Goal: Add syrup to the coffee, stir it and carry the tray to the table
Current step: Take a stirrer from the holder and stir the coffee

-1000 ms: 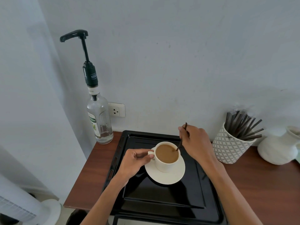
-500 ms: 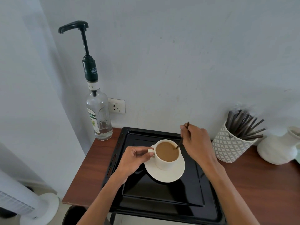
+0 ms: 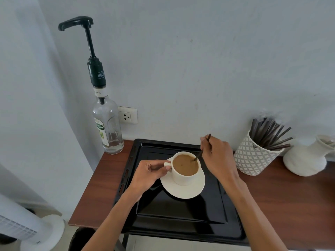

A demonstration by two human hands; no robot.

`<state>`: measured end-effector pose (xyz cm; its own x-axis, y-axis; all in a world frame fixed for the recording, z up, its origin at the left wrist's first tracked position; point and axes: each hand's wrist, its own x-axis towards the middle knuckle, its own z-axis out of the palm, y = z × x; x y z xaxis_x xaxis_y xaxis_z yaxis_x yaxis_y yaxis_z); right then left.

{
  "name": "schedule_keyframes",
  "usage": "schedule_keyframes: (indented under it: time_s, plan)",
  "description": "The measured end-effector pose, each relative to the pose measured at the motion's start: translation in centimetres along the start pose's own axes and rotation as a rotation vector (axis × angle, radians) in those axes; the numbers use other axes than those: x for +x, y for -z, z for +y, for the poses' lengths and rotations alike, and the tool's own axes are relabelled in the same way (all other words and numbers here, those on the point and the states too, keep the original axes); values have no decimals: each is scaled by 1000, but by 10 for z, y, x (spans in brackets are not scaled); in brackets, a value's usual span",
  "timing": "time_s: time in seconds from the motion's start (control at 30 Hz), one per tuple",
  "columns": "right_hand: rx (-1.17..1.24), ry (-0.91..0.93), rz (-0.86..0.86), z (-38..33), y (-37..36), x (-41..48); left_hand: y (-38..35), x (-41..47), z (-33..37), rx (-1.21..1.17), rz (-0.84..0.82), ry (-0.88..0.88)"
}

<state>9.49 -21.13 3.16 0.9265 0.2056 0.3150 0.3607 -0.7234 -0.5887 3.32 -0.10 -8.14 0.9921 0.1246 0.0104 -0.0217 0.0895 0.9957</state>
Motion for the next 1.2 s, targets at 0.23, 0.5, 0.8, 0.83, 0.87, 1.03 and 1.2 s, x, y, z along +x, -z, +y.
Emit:
schedule_keyframes:
  time_s: [0.23, 0.5, 0.8, 0.83, 0.87, 1.03, 1.2]
  plan:
    - [243, -90, -108, 1, -7, -14, -1, 0, 0, -6, -1, 28]
    - [0, 5, 5, -1, 0, 0, -3, -3, 3, -18, 4, 30]
    - [271, -63, -124, -9, -13, -7, 0, -3, 2, -19, 5, 18]
    - [222, -43, -98, -11, -13, -5, 1, -3, 2, -11, 3, 17]
    - [160, -25, -72, -10, -10, -3, 1, -3, 2, -4, 3, 16]
    - [32, -70, -50, 3, 8, -10, 1, -3, 0, 24, 9, 27]
    - [303, -135, -167, -13, -5, -17, 1, -3, 2, 30, 22, 38]
